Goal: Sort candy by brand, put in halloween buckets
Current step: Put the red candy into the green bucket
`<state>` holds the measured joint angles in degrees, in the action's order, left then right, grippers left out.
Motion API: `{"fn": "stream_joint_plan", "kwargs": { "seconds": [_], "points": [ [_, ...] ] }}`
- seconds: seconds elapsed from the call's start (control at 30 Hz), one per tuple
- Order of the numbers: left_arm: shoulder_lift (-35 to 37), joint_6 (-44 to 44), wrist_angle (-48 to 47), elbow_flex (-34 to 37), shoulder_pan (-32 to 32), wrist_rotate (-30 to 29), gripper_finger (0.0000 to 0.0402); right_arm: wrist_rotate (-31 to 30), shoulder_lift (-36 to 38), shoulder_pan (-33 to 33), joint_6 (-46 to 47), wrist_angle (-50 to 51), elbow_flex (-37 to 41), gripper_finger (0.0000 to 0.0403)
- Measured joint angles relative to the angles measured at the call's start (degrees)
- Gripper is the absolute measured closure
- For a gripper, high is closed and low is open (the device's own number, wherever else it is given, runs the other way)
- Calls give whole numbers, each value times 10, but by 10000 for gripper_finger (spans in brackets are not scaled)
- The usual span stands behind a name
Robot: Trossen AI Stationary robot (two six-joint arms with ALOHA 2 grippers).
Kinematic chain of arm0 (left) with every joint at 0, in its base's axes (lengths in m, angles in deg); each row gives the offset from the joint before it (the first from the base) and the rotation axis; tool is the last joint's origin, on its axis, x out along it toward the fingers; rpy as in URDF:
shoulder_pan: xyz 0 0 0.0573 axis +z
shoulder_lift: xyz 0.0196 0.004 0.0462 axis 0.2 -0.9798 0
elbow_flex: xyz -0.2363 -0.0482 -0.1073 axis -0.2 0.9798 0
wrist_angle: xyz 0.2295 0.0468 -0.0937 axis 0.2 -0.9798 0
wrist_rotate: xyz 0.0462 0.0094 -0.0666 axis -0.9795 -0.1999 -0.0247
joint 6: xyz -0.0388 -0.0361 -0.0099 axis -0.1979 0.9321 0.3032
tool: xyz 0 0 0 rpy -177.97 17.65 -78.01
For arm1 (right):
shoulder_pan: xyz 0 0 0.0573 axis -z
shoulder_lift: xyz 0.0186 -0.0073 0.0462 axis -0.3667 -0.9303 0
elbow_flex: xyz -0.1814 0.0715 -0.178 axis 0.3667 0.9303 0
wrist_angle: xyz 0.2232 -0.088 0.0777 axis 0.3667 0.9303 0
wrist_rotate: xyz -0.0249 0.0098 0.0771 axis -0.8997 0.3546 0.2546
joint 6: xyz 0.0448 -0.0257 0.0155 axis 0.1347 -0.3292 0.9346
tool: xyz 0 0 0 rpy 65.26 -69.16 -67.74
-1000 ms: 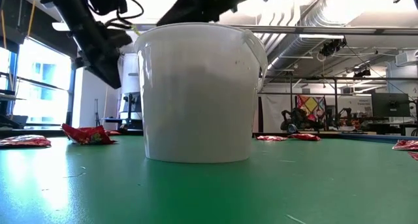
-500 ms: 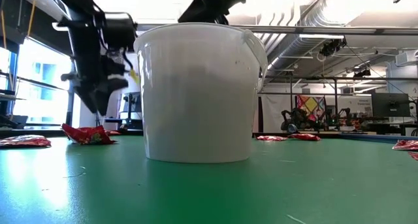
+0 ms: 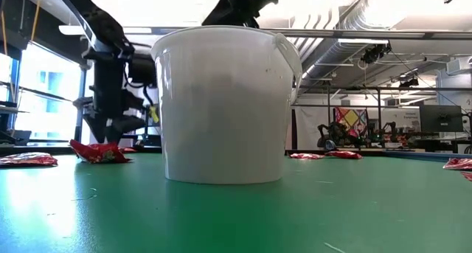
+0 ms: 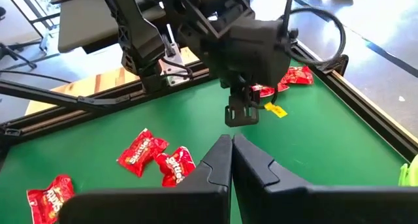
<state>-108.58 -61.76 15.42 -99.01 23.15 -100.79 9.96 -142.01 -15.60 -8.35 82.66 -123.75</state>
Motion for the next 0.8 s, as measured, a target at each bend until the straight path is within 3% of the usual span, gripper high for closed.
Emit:
{"fn": "stream_joint_plan", "kwargs": {
  "seconds": [0.13, 0.33, 0.47, 0.67, 0.8],
  "points": [
    [-33, -23, 4, 0, 13, -36, 208, -2, 0, -1, -6, 9, 0, 403],
    [-55, -63, 21, -2, 30, -38, 224, -25, 0, -5, -6, 15, 0, 403],
    [-55, -105, 30, -2, 38, -19, 270, -25, 0, -7, -13, 17, 0, 403],
    [-54, -145, 32, -2, 43, 7, 386, -19, 0, -9, -22, 17, 0, 403],
    [-36, -158, 26, 0, 41, 30, 388, -14, 4, -12, -36, 28, 0, 403]
  ]
}}
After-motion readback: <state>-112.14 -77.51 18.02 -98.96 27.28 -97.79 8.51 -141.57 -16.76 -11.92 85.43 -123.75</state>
